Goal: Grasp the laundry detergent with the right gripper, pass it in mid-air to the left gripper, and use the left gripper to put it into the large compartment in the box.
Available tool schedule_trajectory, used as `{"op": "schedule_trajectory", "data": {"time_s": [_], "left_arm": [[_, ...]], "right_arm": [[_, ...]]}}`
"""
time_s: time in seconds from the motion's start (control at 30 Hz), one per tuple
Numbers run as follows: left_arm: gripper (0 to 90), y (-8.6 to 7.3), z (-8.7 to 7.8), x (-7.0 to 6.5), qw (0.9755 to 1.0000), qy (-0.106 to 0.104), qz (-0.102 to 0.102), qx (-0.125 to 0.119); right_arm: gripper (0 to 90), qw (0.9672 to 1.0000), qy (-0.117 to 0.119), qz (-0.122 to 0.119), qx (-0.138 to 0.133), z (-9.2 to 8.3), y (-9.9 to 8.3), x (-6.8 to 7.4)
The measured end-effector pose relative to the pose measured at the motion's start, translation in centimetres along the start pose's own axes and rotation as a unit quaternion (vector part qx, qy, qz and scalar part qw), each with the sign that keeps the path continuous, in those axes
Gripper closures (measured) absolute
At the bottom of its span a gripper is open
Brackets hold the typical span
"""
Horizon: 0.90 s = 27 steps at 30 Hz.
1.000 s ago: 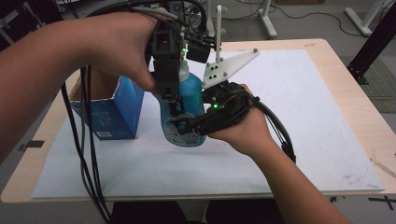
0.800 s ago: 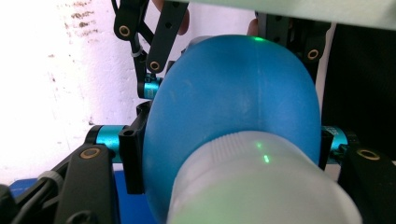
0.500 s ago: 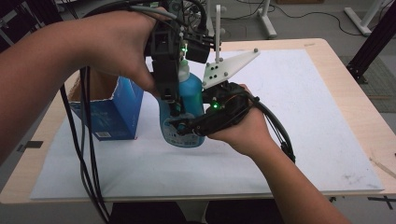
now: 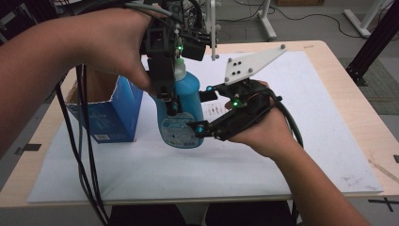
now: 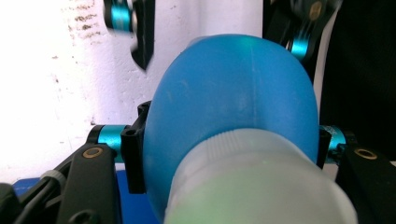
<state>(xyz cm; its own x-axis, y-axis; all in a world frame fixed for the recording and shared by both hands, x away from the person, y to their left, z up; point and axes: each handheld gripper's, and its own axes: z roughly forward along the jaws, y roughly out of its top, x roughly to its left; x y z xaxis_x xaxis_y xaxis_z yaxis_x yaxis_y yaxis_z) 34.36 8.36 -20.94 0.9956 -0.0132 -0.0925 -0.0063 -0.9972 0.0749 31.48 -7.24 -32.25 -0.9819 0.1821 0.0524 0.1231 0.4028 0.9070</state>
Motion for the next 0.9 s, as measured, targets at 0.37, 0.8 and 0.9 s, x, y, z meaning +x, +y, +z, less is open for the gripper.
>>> {"op": "schedule_trajectory", "data": {"time_s": [0.37, 0.8, 0.9], "left_arm": [[37.2, -1.0, -1.1, 0.2, 0.9997, 0.003, -0.022, -0.003], [37.2, -3.2, -4.0, 0.8, 0.9972, 0.008, -0.075, -0.007], [37.1, -3.9, -5.0, 1.1, 0.9953, 0.01, -0.096, -0.011]], "right_arm": [[13.6, 0.9977, -0.046, -0.037, 0.033, -3.9, 1.5, -0.3], [8.8, 0.9921, -0.073, -0.084, 0.057, -7.6, 4.5, -0.6], [2.8, 0.9894, -0.082, -0.081, 0.088, -8.1, 4.9, -1.2]]}}
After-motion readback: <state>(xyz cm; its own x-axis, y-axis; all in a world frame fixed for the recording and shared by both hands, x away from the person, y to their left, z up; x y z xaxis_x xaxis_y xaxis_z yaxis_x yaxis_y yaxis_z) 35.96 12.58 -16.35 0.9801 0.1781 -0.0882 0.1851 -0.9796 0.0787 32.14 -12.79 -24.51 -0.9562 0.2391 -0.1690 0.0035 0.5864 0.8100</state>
